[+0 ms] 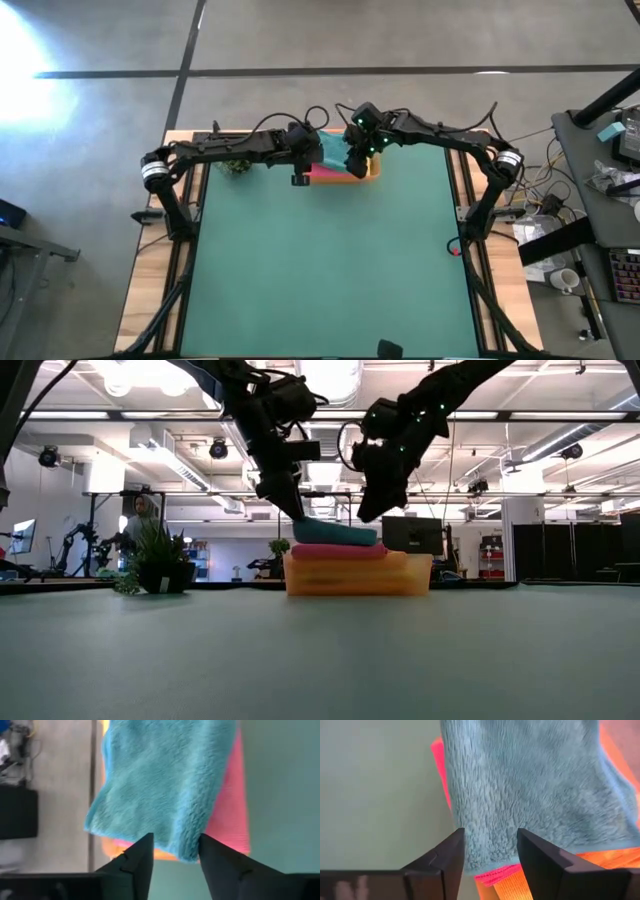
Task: Fold microfiber towels
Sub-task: Put the folded green towel into the orange bin
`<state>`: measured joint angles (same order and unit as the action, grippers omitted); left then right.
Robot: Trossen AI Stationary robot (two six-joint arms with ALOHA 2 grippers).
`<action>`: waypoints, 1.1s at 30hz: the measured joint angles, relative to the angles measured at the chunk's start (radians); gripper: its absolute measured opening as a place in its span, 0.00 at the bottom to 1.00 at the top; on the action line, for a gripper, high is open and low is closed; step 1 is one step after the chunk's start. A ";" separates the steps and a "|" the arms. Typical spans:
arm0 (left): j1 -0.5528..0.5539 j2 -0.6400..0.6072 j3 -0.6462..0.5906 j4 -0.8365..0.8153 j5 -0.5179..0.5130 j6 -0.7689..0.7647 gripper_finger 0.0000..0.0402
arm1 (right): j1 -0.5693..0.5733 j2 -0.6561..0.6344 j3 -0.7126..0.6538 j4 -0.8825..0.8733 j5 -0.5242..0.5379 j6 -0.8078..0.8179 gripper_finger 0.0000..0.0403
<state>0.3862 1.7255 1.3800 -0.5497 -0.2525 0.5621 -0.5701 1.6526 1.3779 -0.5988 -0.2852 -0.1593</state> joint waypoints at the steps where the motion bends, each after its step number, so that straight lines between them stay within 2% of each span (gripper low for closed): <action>1: 0.000 -0.001 0.001 -0.002 -0.015 0.000 0.35 | 0.000 -0.003 0.011 -0.007 0.000 0.002 0.43; 8: 0.000 -0.031 0.057 -0.039 -0.041 -0.007 0.41 | 0.000 -0.012 0.097 0.006 -0.002 0.003 0.43; 13: 0.000 -0.096 0.061 -0.052 -0.048 -0.009 0.41 | 0.000 -0.012 0.089 0.087 -0.002 0.059 0.43; 20: 0.013 -0.218 0.047 -0.191 -0.101 -0.116 0.41 | 0.008 0.020 0.073 0.110 -0.005 0.093 0.41; 29: 0.016 -0.421 -0.119 -0.208 -0.101 -0.245 0.41 | 0.013 0.105 0.072 0.033 0.005 0.100 0.35; 33: 0.016 -0.495 -0.209 -0.178 -0.101 -0.281 0.41 | 0.011 0.124 0.072 0.029 0.128 0.107 0.35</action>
<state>0.4026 1.2304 1.1712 -0.7276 -0.3534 0.2816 -0.5595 1.7763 1.4498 -0.5695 -0.1568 -0.0521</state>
